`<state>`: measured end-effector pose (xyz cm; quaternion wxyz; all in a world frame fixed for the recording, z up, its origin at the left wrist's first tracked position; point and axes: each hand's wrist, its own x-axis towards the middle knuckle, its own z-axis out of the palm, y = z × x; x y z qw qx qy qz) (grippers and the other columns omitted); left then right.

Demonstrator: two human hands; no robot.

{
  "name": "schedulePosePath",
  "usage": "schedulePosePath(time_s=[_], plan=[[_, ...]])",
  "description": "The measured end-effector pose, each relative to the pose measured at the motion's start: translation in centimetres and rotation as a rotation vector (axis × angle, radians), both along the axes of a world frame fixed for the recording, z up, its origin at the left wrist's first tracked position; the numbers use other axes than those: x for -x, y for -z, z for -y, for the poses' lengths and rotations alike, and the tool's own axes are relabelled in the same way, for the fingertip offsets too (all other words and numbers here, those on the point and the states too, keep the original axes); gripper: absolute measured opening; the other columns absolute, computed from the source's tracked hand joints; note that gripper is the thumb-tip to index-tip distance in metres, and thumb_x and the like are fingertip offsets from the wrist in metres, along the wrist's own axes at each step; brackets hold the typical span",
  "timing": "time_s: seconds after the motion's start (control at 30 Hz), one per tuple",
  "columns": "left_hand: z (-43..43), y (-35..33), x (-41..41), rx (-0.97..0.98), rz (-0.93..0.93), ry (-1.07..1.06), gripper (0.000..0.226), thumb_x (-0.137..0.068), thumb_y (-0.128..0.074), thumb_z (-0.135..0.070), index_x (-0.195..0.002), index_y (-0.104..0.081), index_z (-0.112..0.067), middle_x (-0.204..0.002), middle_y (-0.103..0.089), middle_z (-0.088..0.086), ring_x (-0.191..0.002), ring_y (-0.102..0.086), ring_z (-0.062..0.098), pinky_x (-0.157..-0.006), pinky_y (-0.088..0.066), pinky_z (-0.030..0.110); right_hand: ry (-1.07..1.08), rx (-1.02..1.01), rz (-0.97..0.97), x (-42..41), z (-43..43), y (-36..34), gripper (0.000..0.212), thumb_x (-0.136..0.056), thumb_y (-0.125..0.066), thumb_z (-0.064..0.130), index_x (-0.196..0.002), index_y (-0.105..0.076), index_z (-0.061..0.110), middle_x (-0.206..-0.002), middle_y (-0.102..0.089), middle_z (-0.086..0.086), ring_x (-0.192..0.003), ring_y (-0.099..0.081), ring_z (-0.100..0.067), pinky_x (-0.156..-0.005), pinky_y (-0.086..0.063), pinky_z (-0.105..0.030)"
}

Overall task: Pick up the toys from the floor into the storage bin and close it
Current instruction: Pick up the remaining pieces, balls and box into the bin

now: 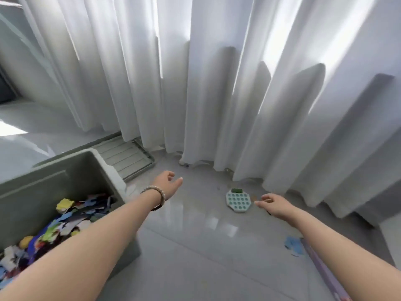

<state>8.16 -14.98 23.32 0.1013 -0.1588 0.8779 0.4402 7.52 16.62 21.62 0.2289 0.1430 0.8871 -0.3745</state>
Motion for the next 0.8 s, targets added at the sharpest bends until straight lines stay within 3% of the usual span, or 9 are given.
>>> schedulePosePath(time_s=[0.1,0.27,0.43,0.57,0.8], plan=[[-6.1,2.8,2.6,0.061,0.072,0.149,0.054,-0.093,-0.052,-0.036,-0.138,-0.038,-0.009,-0.144,-0.041,0.009,-0.13,-0.043,0.025,-0.106,-0.034,0.033,0.166,0.013,0.023,-0.4,-6.4,2.3,0.057,-0.084,-0.066,0.038,-0.131,-0.049,0.01,-0.134,-0.05,-0.01,-0.106,-0.049,-0.019,-0.086,-0.04,-0.028],[-13.7,8.7,7.0,0.101,0.163,0.276,0.062,-0.091,-0.053,-0.041,-0.141,-0.033,-0.012,-0.147,-0.036,0.009,-0.132,-0.041,0.026,-0.107,-0.034,0.035,0.314,0.088,0.037,1.0,-12.6,7.4,0.065,-0.083,-0.068,0.036,-0.137,-0.04,0.012,-0.144,-0.039,-0.007,-0.132,-0.039,-0.022,-0.105,-0.033,-0.031],[-17.6,13.9,11.7,0.154,0.142,0.319,0.065,-0.089,-0.057,-0.041,-0.142,-0.032,-0.012,-0.148,-0.034,0.008,-0.134,-0.036,0.024,-0.109,-0.032,0.033,0.42,0.11,-0.094,5.1,-15.4,12.2,0.065,-0.077,-0.075,0.03,-0.132,-0.045,0.012,-0.137,-0.044,-0.009,-0.114,-0.044,-0.018,-0.09,-0.033,-0.023],[-19.4,17.7,14.8,0.157,0.127,0.31,0.067,-0.087,-0.06,-0.041,-0.141,-0.033,-0.012,-0.147,-0.036,0.009,-0.132,-0.039,0.025,-0.107,-0.033,0.033,0.423,0.005,-0.093,8.8,-17.0,16.4,0.079,-0.071,-0.077,0.045,-0.137,-0.04,0.024,-0.146,-0.029,-0.009,-0.135,-0.031,-0.026,-0.11,-0.029,-0.035],[-21.6,23.4,18.2,0.194,0.172,0.355,0.076,-0.084,-0.061,-0.047,-0.144,-0.028,-0.015,-0.15,-0.029,0.009,-0.135,-0.034,0.026,-0.111,-0.031,0.034,0.466,-0.097,0.024,14.6,-17.2,22.9,0.101,-0.05,-0.062,0.08,-0.138,-0.036,0.037,-0.155,-0.012,0.001,-0.144,0.0,-0.026,-0.112,-0.014,-0.046]])
